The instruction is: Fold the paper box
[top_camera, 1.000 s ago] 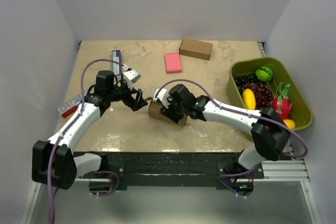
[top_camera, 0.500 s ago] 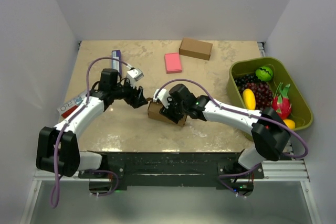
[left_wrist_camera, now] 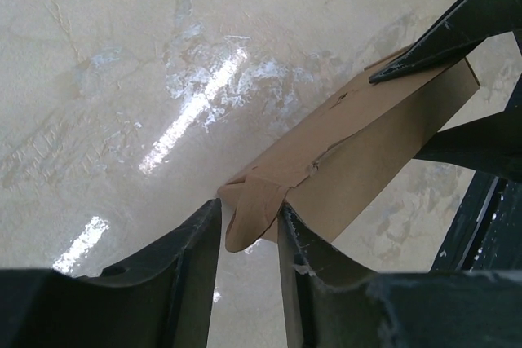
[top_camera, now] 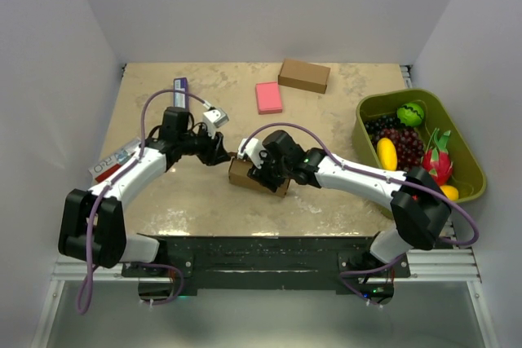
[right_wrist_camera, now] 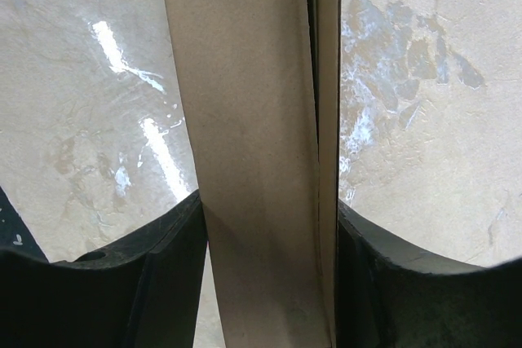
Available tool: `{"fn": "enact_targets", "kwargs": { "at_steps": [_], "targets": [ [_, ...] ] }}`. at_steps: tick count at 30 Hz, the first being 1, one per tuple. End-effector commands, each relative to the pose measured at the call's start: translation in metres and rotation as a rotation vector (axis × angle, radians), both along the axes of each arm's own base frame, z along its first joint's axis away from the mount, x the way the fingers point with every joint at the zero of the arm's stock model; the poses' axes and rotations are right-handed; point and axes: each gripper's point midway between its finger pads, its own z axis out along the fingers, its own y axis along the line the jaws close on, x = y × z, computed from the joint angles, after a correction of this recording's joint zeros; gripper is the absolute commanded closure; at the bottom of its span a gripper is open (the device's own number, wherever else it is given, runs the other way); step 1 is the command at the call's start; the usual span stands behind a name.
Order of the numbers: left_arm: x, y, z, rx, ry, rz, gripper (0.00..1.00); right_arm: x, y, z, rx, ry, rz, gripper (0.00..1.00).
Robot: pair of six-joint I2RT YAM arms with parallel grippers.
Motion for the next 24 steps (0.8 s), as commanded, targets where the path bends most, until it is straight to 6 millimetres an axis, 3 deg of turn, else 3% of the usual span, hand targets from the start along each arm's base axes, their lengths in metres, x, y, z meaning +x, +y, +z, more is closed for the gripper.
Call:
{"fn": "enact_targets", "kwargs": {
  "at_steps": [1,9,18,24],
  "targets": [
    [0.009,-0.010,0.019,-0.030,-0.058,-0.026,0.73,0.000,0.010,0.015,0.047,0.000,0.020,0.45],
    [0.007,-0.013,0.017,-0.027,-0.040,-0.024,1.00,0.003,0.008,0.010,0.025,-0.002,0.003,0.45],
    [0.009,-0.012,-0.005,-0.011,0.130,0.060,1.00,0.012,0.001,-0.004,-0.045,-0.009,-0.038,0.46],
    [0.009,-0.021,0.001,-0.078,0.183,0.094,1.00,0.013,-0.001,-0.010,-0.068,-0.004,-0.043,0.47]
  ]
}}
